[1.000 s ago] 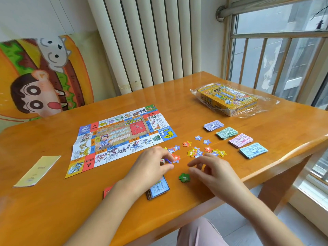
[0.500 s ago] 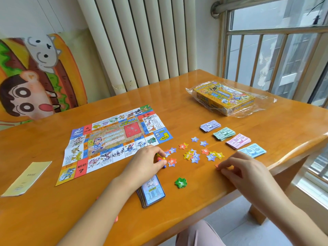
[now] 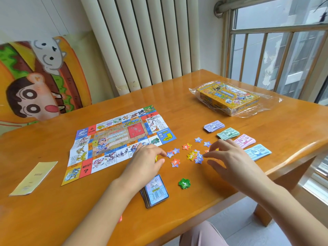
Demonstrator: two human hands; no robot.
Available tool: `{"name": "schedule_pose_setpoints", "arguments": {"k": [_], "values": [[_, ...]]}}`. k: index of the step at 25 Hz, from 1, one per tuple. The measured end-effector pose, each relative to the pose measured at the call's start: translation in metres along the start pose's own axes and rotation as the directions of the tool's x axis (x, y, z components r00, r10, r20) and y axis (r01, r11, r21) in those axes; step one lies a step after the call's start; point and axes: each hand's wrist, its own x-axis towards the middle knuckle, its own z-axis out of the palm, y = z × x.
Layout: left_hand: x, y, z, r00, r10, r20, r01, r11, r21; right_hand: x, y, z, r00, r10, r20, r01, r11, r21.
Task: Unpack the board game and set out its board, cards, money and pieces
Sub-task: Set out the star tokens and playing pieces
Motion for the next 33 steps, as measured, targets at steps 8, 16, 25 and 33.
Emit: {"name": "schedule_pose_setpoints", "arguments": {"k": [8, 16, 25, 33], "values": [[-0.004, 0.024, 0.004, 0.976, 0.159, 0.147, -0.18, 0.972, 0.15, 0.0, 0.003, 0.018, 0.981, -0.184, -0.06, 0.177, 0.978, -0.106], [0.0, 0.028, 0.018, 0.975, 0.187, 0.117, -0.199, 0.975, 0.101, 0.001, 0.006, 0.018, 0.982, -0.186, 0.011, 0.186, 0.982, 0.008], [0.009, 0.03, 0.026, 0.932, 0.33, 0.147, -0.338, 0.94, 0.033, 0.001, 0.006, 0.019, 0.988, -0.134, 0.078, 0.127, 0.988, 0.082], [0.011, 0.029, 0.025, 0.931, 0.355, 0.085, -0.364, 0.921, 0.136, 0.0, 0.007, 0.02, 0.987, -0.143, 0.069, 0.139, 0.989, 0.059]]}}
